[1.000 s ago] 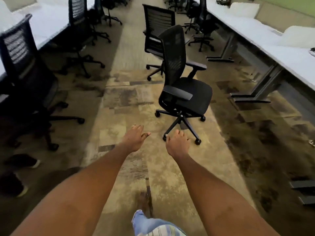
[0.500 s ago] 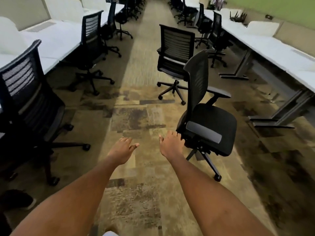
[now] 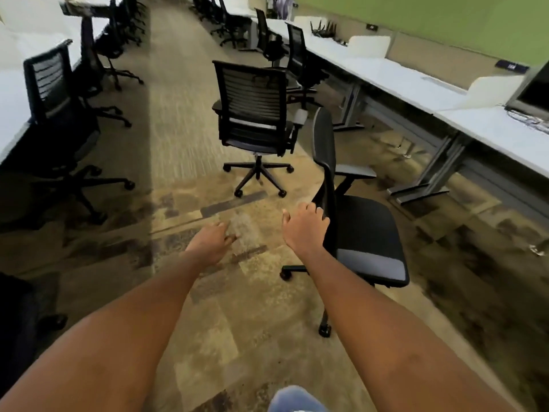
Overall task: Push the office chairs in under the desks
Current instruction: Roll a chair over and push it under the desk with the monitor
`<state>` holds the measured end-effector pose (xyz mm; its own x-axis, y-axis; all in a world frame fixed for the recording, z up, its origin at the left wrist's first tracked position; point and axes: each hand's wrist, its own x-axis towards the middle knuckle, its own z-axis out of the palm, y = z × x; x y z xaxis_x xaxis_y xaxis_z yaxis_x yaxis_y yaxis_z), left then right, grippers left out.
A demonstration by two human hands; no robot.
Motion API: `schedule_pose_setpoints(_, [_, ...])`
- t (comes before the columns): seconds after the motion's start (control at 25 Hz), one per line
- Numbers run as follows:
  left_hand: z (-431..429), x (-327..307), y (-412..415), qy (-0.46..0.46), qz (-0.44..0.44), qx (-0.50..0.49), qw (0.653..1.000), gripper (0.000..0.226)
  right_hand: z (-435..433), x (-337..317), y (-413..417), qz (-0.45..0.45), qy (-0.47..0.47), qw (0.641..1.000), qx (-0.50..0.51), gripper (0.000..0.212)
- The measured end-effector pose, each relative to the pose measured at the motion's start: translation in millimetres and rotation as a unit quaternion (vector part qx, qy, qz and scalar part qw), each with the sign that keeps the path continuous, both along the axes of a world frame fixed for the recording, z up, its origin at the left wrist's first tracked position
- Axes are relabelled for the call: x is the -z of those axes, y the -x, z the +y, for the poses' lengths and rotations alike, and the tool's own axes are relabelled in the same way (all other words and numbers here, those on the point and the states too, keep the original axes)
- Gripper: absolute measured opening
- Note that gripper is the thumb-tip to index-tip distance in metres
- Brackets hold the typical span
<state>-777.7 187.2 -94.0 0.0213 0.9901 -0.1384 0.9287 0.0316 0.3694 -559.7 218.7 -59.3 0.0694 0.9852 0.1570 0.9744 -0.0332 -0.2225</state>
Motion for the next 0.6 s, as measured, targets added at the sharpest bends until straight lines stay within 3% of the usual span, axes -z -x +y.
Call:
schedule_pose_setpoints(0.32, [195.9, -51.3, -7.1, -0.123, 0.011, 0.121, 0.985, 0.060, 155.4, -53.1, 28.7, -0.049, -0.062, 0.991, 0.107, 0.063])
schedule_pose_setpoints(0.6, [352.2, -74.0, -61.0, -0.173, 0.030, 0.193, 0.965, 0.065, 285.9, -44.0, 29.5, -0.040, 0.100, 0.983, 0.152, 0.080])
